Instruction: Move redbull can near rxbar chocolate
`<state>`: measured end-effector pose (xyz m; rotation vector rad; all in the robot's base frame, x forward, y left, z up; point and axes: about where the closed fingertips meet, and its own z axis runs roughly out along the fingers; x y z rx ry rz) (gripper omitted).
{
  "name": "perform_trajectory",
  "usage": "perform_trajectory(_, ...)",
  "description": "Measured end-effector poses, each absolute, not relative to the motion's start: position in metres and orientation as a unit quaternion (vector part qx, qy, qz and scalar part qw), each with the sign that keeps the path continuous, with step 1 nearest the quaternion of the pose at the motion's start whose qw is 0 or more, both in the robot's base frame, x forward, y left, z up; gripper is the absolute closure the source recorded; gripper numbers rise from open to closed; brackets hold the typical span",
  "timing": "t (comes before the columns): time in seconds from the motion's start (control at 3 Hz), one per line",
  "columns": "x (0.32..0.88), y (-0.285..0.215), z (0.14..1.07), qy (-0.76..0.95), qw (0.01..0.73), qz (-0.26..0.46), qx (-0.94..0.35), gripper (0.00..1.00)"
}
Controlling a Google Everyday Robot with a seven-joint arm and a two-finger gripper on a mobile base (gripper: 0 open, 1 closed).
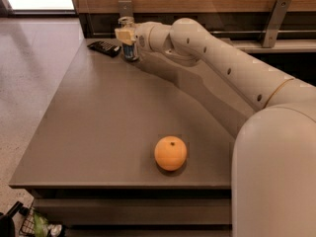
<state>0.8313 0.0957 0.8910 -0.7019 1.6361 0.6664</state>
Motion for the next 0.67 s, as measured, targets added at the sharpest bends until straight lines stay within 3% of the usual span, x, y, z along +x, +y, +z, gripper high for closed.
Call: perform_trajectory(0.67, 0.8311, 0.0968, 0.8909, 0.7, 0.581, 0.286, -0.301, 0.0)
